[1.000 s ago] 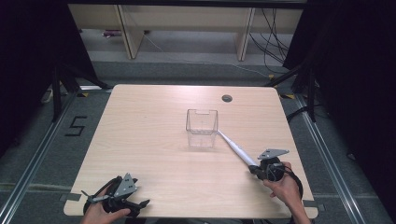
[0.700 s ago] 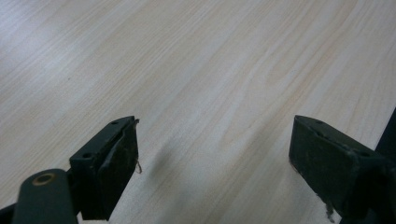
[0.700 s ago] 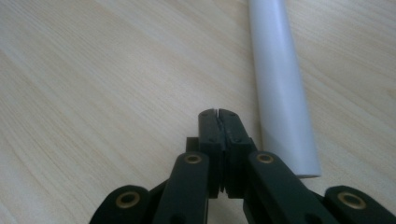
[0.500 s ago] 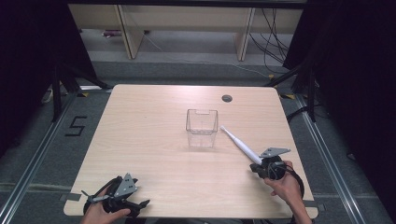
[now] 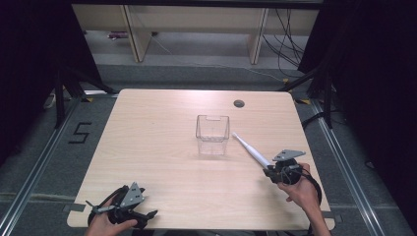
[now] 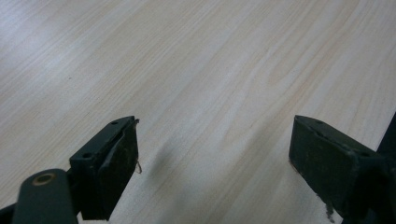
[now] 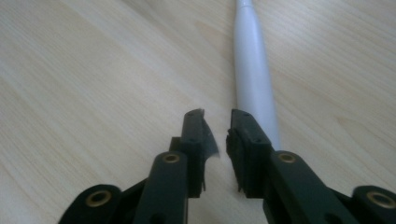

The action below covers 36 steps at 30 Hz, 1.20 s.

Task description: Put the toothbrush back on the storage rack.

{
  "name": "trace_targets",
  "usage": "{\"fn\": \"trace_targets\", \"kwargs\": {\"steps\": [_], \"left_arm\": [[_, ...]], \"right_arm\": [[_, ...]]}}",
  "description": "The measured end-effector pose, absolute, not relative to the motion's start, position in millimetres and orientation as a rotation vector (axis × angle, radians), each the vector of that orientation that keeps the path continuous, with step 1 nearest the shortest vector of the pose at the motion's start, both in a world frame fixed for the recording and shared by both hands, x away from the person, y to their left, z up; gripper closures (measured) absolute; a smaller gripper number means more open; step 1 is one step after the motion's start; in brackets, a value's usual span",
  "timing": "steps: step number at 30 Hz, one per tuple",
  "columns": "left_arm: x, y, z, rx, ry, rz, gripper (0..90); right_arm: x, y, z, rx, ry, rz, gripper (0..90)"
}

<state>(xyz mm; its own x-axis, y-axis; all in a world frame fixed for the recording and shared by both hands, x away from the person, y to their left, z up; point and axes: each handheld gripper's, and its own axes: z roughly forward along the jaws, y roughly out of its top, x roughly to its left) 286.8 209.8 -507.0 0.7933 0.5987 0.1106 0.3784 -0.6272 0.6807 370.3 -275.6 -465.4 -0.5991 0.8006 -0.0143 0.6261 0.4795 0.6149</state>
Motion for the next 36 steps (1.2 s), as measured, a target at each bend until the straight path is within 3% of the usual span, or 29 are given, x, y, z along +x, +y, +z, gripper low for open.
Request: {"fn": "trace_targets", "kwargs": {"steps": [3, 6, 9, 10, 15, 36], "left_arm": [[287.1, 209.6, -507.3, 2.312, 0.723, 0.428, 15.3], [287.5, 209.8, -506.8, 2.327, 0.722, 0.428, 15.3], [287.7, 210.3, -506.6, 2.324, 0.721, 0.429, 15.3], [288.2, 210.8, -506.7, 2.326, 0.721, 0.427, 15.3], [288.1, 210.8, -506.7, 2.326, 0.723, 0.426, 15.3], [288.8, 211.3, -506.7, 2.329, 0.727, 0.431, 15.3]], "right_arm": [[375.4, -276.6, -464.0, 1.167, 2.417, 0.816, 70.1], [380.5, -272.0, -457.1, 1.213, 2.446, 0.781, 61.6], [386.0, -268.7, -455.4, 1.177, 2.473, 0.745, 58.5], [393.1, -266.0, -453.4, 1.174, 2.466, 0.711, 52.9], [411.2, -256.5, -449.0, 1.162, 2.528, 0.622, 45.6], [472.0, -241.9, -457.2, 1.185, 2.65, 0.427, 46.6]]}}
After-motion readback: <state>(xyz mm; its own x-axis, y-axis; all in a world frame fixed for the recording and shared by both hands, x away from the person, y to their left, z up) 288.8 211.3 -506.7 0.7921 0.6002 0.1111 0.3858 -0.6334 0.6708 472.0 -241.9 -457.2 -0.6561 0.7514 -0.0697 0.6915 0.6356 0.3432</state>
